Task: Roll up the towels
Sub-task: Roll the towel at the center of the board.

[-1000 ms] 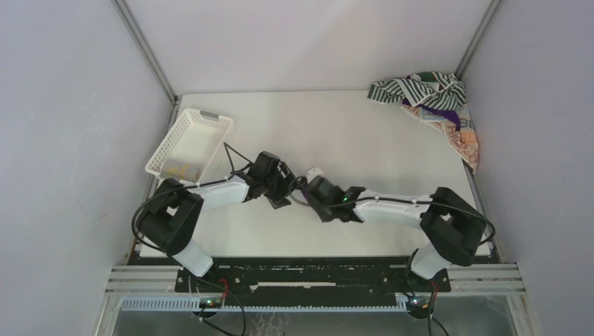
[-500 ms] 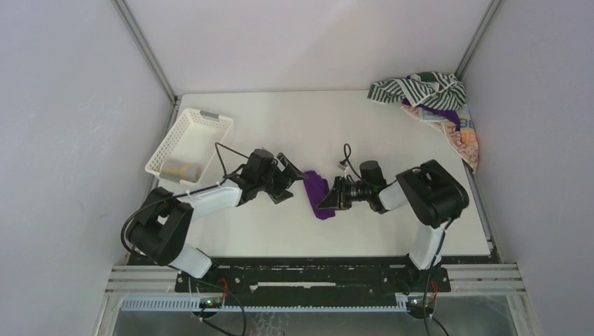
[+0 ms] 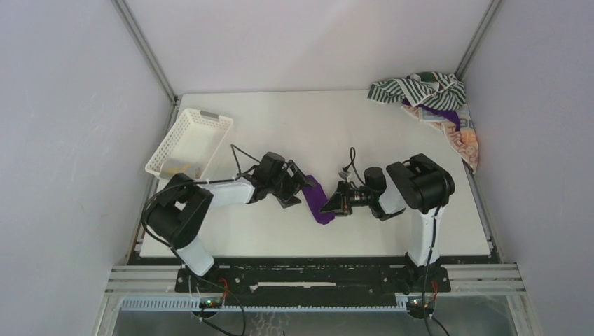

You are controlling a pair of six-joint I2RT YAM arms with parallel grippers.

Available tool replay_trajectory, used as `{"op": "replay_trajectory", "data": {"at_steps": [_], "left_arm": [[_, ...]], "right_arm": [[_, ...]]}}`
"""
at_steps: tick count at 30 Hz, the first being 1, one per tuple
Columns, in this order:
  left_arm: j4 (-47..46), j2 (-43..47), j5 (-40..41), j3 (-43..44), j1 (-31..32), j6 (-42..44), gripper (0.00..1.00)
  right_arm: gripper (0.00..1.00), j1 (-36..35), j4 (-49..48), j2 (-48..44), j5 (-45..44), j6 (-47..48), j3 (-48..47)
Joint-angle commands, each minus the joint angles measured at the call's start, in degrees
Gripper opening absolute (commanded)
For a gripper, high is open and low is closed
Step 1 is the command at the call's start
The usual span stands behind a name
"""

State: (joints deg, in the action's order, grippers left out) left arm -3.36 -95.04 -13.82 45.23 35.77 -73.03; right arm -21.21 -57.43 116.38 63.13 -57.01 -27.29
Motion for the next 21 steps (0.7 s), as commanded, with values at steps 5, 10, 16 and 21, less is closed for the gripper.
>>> {"op": "replay_trajectory", "data": {"at_steps": [5,10,16,21], "left_arm": [[-1.08,-2.67,-0.24,3.28,1.64,-1.15,0.80],[-0.64,-4.83,-0.01,5.01,2.68,-0.77,0.79],[2.18,-7.23,1.25,6.62,4.16,0.46,0.74],[6.01,-9.45,2.31,7.59,5.11,1.81,0.64]], "right_arm": [[0.15,-1.04,25.04,-3.98,-9.44,8.18,2.14],[0.16,-1.95,28.62,-4.86,-11.10,7.62,1.56],[0.23,-3.54,31.04,-6.45,-13.47,6.74,1.45],[0.30,-4.46,31.54,-8.58,-15.04,6.13,1.41]]}}
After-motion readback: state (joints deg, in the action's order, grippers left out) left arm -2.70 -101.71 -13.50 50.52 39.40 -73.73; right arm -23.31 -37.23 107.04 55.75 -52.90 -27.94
